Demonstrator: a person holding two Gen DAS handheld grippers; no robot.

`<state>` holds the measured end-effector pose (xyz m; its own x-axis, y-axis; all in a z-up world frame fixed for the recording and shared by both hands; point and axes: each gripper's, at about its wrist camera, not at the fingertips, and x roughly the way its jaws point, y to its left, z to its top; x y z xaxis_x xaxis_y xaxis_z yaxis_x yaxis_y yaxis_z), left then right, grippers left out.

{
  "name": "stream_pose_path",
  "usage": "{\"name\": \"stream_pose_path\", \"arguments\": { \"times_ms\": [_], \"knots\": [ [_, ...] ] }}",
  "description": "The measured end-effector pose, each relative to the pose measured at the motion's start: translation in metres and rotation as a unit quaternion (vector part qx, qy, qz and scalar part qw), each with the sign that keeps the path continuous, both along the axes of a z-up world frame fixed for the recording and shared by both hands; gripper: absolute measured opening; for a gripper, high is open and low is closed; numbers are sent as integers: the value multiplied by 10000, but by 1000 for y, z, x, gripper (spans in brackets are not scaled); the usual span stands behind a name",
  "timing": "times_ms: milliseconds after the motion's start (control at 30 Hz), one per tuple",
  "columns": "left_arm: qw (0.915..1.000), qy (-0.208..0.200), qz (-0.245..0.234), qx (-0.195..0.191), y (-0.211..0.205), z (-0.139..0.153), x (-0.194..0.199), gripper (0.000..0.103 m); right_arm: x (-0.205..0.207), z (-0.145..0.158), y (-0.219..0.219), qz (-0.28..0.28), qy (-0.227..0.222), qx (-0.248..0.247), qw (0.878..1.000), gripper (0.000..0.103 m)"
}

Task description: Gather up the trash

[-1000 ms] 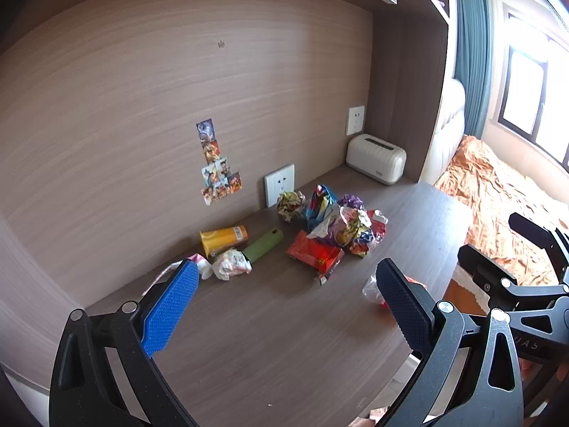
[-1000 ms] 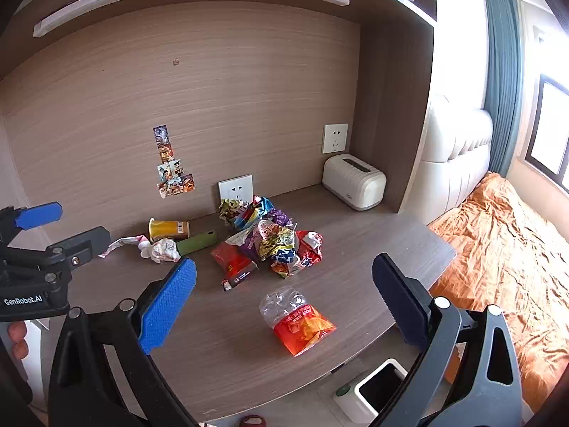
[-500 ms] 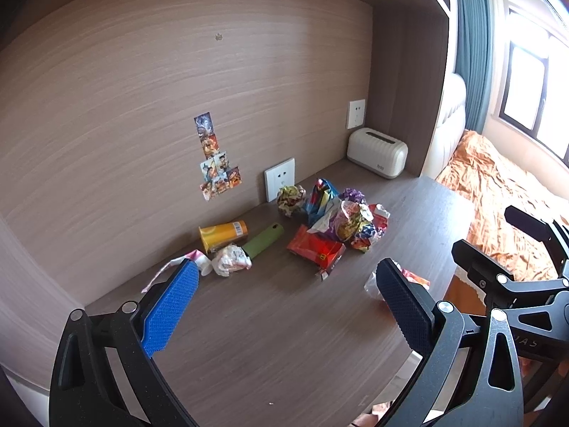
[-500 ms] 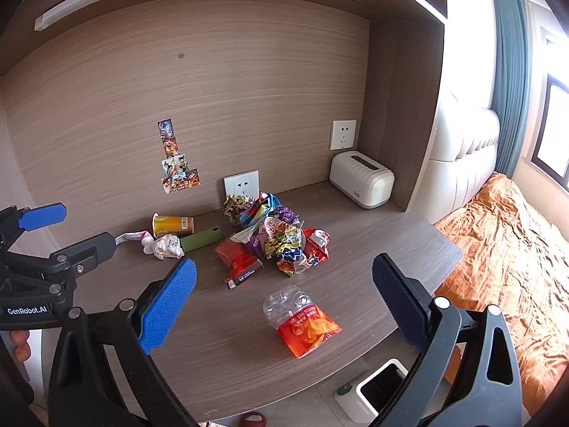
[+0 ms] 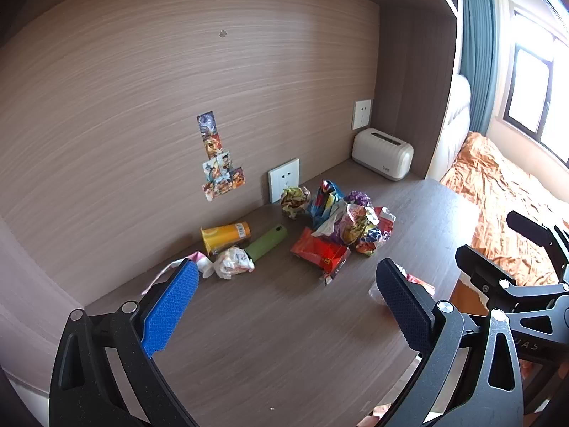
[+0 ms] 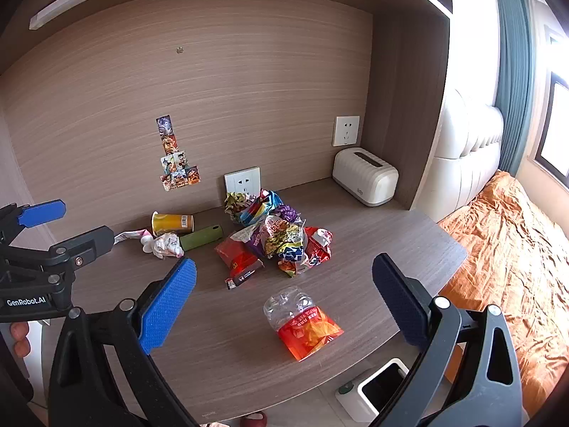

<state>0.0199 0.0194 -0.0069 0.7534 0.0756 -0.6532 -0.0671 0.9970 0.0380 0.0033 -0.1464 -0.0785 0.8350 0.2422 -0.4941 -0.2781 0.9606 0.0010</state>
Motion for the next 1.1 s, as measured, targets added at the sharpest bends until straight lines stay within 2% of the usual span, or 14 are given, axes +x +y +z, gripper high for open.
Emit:
{"name": "stream_pose_path", "arguments": {
  "times_ms": [1100],
  "knots": [
    [9999,147,-14,-74,5,-7,13,98,12,-2,9,85,157,-106,9998,99]
  ]
}}
